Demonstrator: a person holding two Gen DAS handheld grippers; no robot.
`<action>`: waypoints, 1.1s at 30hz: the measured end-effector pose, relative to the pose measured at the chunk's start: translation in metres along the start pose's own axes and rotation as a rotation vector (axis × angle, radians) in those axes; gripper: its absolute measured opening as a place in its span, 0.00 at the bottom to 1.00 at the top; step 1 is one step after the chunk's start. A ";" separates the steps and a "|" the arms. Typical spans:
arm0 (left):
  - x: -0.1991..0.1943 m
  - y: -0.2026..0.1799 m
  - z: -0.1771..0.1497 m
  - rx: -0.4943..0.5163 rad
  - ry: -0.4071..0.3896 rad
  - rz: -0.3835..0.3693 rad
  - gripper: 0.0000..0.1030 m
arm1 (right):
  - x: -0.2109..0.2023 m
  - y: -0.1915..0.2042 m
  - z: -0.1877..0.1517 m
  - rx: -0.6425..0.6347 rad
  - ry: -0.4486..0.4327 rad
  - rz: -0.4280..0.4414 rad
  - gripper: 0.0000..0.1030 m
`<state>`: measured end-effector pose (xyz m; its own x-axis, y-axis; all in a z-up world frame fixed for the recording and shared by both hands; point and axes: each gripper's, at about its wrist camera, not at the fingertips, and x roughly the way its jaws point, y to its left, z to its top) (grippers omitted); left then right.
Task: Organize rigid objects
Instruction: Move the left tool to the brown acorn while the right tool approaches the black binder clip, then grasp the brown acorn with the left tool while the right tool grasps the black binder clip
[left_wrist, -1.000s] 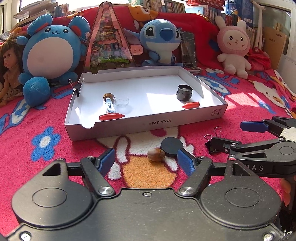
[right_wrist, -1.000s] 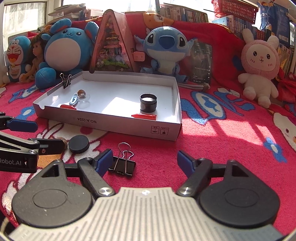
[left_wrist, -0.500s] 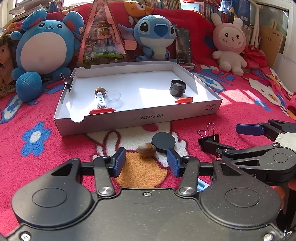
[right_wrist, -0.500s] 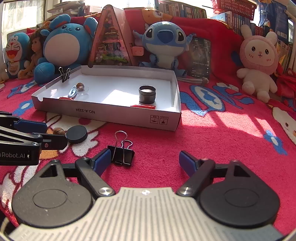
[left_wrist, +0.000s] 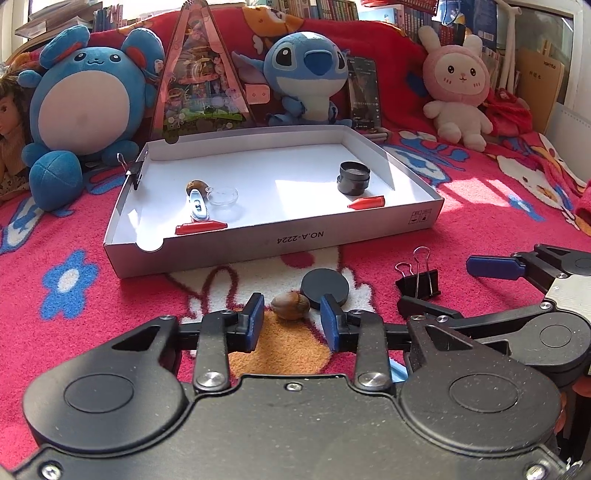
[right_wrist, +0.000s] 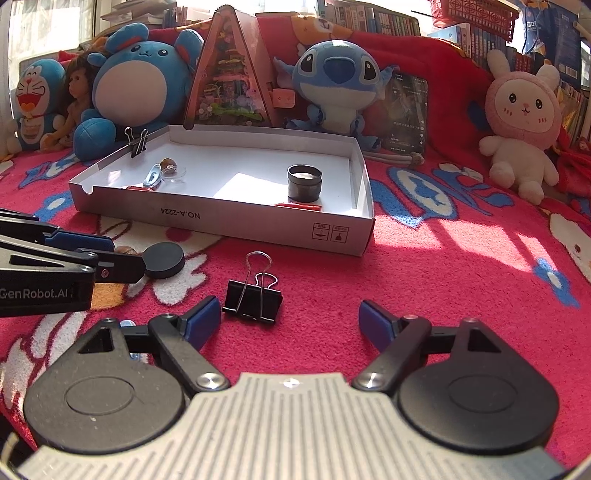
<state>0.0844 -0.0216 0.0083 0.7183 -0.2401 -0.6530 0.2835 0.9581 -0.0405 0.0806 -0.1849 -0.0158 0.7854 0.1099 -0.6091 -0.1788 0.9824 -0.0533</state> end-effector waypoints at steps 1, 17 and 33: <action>0.000 0.000 0.000 0.001 -0.001 0.000 0.30 | 0.000 0.001 0.000 -0.003 -0.002 0.000 0.87; 0.001 -0.002 -0.001 0.004 -0.003 0.007 0.22 | -0.001 0.005 -0.001 0.008 -0.020 -0.006 0.85; 0.001 -0.001 -0.001 0.002 -0.004 0.007 0.22 | -0.005 0.018 0.002 -0.018 -0.022 0.032 0.40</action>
<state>0.0842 -0.0229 0.0075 0.7227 -0.2338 -0.6504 0.2795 0.9595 -0.0343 0.0742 -0.1681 -0.0122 0.7921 0.1451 -0.5928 -0.2150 0.9754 -0.0485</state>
